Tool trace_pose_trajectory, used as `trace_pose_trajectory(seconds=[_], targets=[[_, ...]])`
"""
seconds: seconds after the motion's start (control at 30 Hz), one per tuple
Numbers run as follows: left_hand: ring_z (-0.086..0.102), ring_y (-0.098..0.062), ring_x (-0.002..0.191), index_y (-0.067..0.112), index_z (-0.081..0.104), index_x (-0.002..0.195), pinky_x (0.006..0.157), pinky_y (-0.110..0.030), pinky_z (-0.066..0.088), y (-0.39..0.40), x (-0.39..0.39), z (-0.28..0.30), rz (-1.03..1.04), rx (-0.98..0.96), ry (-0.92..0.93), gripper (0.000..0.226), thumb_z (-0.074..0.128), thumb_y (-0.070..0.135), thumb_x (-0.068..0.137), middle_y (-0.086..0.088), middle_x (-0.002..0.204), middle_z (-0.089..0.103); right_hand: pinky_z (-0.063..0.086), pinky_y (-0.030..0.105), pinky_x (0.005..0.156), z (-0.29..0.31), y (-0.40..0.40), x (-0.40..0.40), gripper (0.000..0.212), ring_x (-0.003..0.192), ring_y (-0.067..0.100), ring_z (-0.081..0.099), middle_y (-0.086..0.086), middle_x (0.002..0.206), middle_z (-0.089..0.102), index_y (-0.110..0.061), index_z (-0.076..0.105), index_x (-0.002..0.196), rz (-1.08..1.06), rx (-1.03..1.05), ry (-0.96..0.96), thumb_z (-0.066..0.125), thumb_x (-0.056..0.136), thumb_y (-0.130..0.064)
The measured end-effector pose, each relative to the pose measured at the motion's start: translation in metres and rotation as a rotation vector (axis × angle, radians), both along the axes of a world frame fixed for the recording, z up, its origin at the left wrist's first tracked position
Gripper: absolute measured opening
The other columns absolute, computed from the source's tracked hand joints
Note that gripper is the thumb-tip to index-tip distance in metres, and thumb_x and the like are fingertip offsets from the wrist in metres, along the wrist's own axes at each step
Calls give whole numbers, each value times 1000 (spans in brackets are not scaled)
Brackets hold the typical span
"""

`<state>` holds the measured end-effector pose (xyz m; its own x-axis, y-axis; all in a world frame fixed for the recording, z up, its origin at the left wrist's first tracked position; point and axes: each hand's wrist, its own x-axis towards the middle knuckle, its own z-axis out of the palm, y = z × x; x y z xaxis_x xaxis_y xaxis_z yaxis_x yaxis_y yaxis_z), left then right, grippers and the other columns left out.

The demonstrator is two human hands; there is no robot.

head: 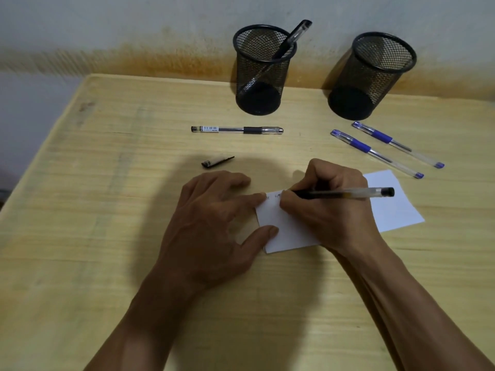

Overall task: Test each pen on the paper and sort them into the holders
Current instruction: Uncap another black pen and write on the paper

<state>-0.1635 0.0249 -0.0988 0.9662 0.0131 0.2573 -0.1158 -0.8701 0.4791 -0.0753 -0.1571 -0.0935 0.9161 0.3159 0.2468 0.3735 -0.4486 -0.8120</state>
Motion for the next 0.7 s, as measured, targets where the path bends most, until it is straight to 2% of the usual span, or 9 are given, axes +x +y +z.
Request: trace_pose_trajectory(seconds=[0.27, 0.37, 0.5, 0.6, 0.7], targets=[[55, -20, 118, 28, 72, 114, 103, -45, 40, 0, 0, 1, 0, -3, 0, 49, 64, 59, 77, 1, 125, 63, 47, 32, 50, 0, 0, 0, 22, 58, 19, 57, 4, 59, 62, -7, 62, 63, 17, 24, 8, 78, 72, -20], [55, -20, 118, 29, 71, 115, 104, -44, 40, 0, -1, 1, 2, -4, 6, 49, 63, 60, 77, 2, 125, 62, 50, 41, 55, 1, 0, 0, 21, 60, 22, 59, 9, 62, 64, -5, 62, 65, 12, 65, 48, 80, 74, -13], [54, -19, 118, 30, 72, 114, 104, -43, 39, 0, 0, 1, 4, -4, 2, 49, 64, 59, 77, 2, 125, 62, 47, 37, 51, 0, 0, 0, 22, 58, 20, 57, 6, 60, 62, -7, 61, 63, 14, 26, 9, 77, 71, -18], [55, -20, 119, 28, 72, 114, 104, -44, 40, 0, 0, 0, 6, -14, -2, 49, 65, 59, 76, 2, 125, 63, 45, 35, 50, -1, 0, -1, 23, 59, 20, 55, 7, 59, 61, -6, 59, 63, 4, 32, -5, 79, 72, -12], [55, -20, 119, 28, 72, 114, 103, -46, 40, 0, 0, 0, 4, -21, -4, 49, 66, 58, 76, 1, 124, 63, 44, 35, 50, 0, -1, -2, 22, 58, 21, 54, 7, 58, 60, -5, 59, 62, 9, 42, -7, 76, 71, -14]])
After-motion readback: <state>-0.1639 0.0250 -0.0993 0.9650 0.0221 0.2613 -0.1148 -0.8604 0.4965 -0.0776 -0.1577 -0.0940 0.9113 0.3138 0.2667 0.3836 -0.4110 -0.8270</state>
